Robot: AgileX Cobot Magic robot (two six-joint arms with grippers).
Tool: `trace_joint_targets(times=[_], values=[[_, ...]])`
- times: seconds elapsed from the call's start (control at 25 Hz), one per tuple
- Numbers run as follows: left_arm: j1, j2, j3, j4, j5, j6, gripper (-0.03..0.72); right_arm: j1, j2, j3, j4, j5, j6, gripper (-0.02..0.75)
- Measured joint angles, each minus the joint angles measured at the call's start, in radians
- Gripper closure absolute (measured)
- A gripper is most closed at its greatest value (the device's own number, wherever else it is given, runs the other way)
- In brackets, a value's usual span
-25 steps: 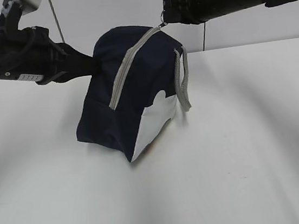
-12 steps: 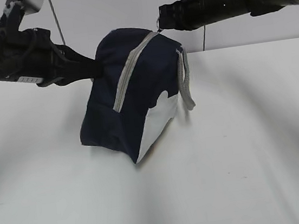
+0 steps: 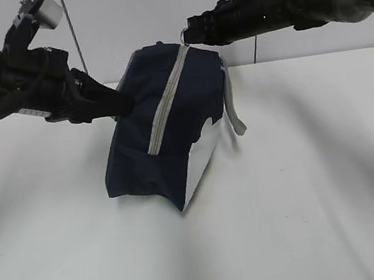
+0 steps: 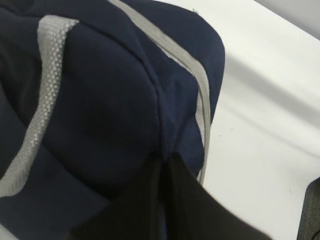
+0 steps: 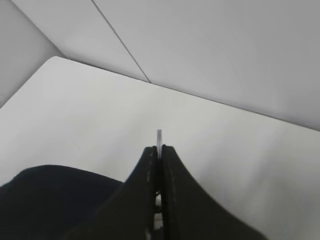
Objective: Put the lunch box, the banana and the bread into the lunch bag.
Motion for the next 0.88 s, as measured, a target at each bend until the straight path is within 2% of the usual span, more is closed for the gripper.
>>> trace_joint_targets(times=[0.36,0.6,0.76,0.88], values=[[0.000,-0.003,0.000,0.012,0.014,0.056,0.690,-0.006,0.103,-0.119,0.015,-0.129,0.017,0.754],[0.000,-0.003,0.000,0.015,0.022,0.075,0.690,-0.007,0.108,-0.136,0.006,-0.180,0.030,0.754],[0.000,-0.003,0.000,0.015,0.018,-0.004,0.680,-0.009,0.108,-0.192,-0.019,-0.235,0.078,0.754],[0.000,-0.003,0.000,0.015,0.015,-0.104,0.631,-0.011,0.108,-0.227,-0.023,-0.266,0.104,0.754]])
